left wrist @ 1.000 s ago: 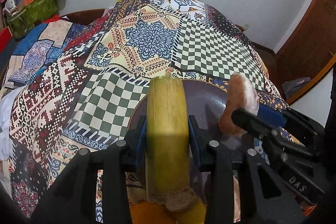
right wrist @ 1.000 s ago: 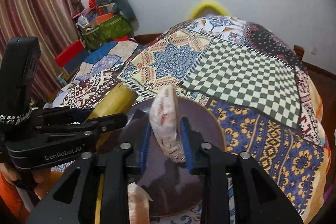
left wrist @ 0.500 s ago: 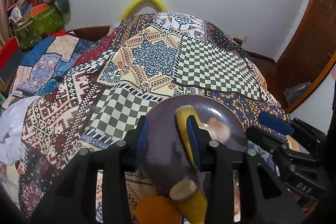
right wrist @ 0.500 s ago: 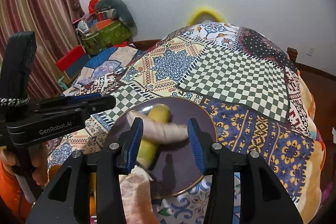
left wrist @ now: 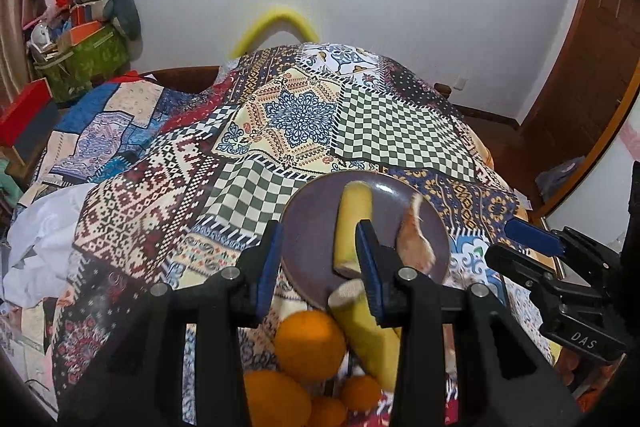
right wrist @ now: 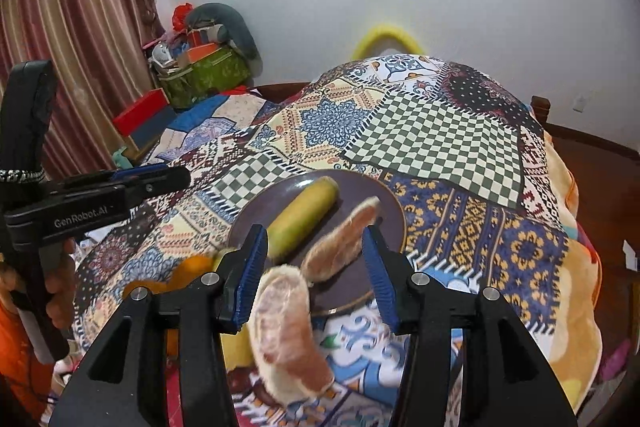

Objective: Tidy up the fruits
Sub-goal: 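Grasp a large orange with the left tool while the right tool grasps another pomelo segment, then lift the orange and pomelo segment and carry both over the plate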

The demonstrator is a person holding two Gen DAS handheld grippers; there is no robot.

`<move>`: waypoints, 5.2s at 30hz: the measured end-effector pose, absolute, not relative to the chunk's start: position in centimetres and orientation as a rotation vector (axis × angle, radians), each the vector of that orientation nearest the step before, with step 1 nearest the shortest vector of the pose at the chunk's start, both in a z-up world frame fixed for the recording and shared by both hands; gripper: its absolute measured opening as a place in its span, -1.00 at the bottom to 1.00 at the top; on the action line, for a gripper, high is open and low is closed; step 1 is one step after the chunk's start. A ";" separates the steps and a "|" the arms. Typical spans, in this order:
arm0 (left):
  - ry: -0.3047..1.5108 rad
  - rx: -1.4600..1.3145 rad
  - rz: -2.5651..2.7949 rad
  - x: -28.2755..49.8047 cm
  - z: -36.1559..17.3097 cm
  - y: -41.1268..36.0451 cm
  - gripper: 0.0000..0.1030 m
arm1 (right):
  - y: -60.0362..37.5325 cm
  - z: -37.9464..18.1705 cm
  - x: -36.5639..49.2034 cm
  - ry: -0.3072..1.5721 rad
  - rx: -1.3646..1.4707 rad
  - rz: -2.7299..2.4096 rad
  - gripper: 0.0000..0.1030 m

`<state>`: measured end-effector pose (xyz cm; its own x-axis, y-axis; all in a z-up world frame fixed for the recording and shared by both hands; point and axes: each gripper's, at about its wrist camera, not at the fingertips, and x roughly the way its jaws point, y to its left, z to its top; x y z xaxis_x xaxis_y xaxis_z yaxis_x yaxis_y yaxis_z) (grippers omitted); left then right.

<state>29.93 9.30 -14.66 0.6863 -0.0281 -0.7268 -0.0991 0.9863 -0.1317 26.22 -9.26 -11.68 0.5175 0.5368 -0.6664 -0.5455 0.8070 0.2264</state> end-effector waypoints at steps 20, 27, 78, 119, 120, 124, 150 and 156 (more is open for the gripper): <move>0.877 -0.156 0.066 21.9 -17.4 9.8 0.18 | -10.7 -12.6 20.4 0.827 -0.038 0.624 0.03; 0.957 -0.182 0.082 21.0 -20.5 10.8 0.24 | -10.8 -14.2 19.7 0.868 -0.044 0.626 0.04; 0.963 -0.199 0.132 20.9 -24.7 12.9 0.33 | -10.2 -18.9 22.0 0.992 -0.160 0.642 -0.01; 0.822 -0.142 0.118 23.3 -18.7 11.6 0.32 | -11.0 -13.5 23.2 0.825 -0.068 0.593 -0.07; 0.814 -0.139 0.115 23.7 -18.4 11.5 0.32 | -11.0 -13.2 23.3 0.816 -0.062 0.593 -0.07; 0.787 -0.125 0.107 25.0 -17.4 11.2 0.32 | -10.9 -12.0 24.0 0.780 -0.036 0.592 -0.07; 0.869 -0.085 0.049 35.8 -20.9 11.3 0.32 | -7.5 -12.9 31.9 0.735 -0.053 0.589 -0.07; 0.909 -0.064 0.026 37.6 -22.3 10.6 0.32 | -6.3 -14.2 33.2 0.769 -0.079 0.614 -0.07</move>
